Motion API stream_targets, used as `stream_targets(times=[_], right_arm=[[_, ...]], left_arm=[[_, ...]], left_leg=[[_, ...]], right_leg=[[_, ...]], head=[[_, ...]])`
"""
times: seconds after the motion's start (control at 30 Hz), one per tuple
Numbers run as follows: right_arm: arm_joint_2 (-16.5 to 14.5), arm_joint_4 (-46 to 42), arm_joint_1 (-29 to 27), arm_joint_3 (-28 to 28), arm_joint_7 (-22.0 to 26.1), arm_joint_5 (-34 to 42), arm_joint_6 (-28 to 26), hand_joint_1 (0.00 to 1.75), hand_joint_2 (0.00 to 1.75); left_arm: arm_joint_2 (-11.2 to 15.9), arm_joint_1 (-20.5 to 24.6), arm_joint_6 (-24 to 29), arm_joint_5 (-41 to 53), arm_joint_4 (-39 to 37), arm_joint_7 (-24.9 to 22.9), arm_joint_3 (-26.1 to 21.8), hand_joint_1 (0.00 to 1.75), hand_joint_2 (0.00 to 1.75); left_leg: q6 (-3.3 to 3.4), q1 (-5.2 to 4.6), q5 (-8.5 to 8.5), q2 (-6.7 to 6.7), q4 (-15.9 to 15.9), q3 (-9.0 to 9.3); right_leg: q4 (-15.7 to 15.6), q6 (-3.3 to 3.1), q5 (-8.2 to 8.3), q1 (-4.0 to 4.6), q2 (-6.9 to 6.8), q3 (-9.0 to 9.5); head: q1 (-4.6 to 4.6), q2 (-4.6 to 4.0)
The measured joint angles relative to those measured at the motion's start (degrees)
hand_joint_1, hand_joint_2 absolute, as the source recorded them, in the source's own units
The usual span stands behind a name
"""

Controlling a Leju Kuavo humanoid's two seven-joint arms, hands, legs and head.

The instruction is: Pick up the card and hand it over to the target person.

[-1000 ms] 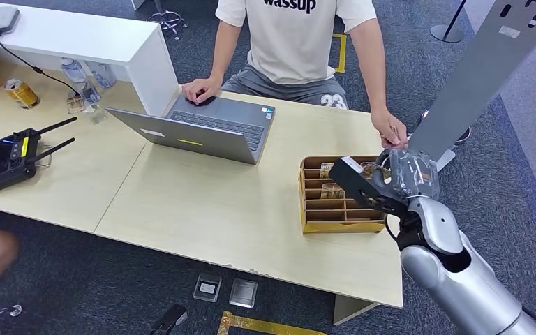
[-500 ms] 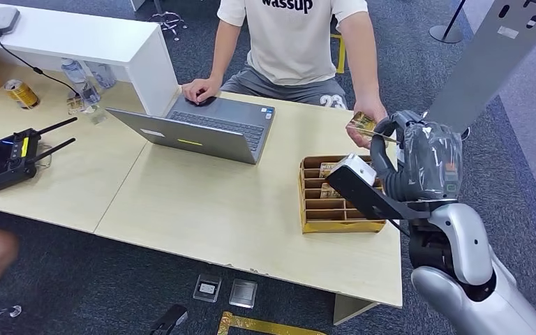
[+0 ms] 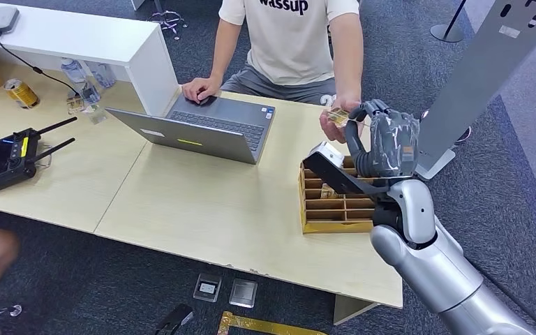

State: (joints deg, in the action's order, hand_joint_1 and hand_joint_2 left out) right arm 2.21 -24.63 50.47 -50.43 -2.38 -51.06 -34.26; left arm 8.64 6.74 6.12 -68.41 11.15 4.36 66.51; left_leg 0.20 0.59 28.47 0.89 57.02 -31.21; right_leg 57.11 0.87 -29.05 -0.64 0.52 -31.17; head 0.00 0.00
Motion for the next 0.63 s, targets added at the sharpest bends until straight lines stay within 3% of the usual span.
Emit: stream_targets(times=[0.23, 0.37, 0.43, 0.57, 0.63], right_arm=[[-0.30, 1.05, -0.56, -0.20, 0.57, 0.12, -1.31, 1.62, 1.75], [0.18, -0.42, -1.55, 1.66, 1.72, 2.70, -3.16, 0.00, 1.75], [0.34, -2.58, -2.62, 4.82, 4.36, 7.68, -3.32, 0.00, 1.75], [0.01, -7.20, -5.22, 12.22, 12.03, 21.14, -1.53, 0.00, 1.75], [0.23, -9.91, -6.78, 15.14, 15.48, 27.57, -0.34, 0.00, 1.75]], left_arm=[[0.16, -0.01, -0.38, 0.03, 0.15, 0.09, 0.15, 0.00, 1.75], [0.28, -0.01, -0.66, 0.10, 0.12, 0.23, 0.30, 0.00, 1.75], [0.27, -0.07, 0.06, -0.80, 0.07, 0.25, -0.65, 0.00, 1.75], [0.26, -0.21, 1.35, -2.22, 0.09, -0.80, -2.01, 0.00, 0.00], [0.30, -0.25, 1.70, -2.59, 0.18, -1.17, -2.30, 0.00, 0.00]], left_leg=[[0.00, -0.01, 0.00, 0.04, 0.02, -0.04], [0.01, 0.00, 0.00, 0.11, 0.05, -0.07], [0.01, 0.00, 0.00, 0.10, 0.04, -0.08], [0.01, 0.01, 0.01, 0.11, 0.05, -0.10], [0.01, 0.01, 0.01, 0.11, 0.06, -0.11]], right_leg=[[0.02, 0.00, -0.02, 0.00, -0.05, -0.03], [0.04, 0.01, -0.04, -0.01, -0.12, -0.05], [0.03, 0.01, -0.03, 0.00, -0.12, -0.06], [0.03, 0.00, -0.04, 0.00, -0.12, -0.08], [0.04, 0.00, -0.05, 0.01, -0.12, -0.09]], head=[[0.00, 0.00], [0.00, 0.00], [0.00, 0.00], [0.00, 0.00], [0.00, 0.00]])
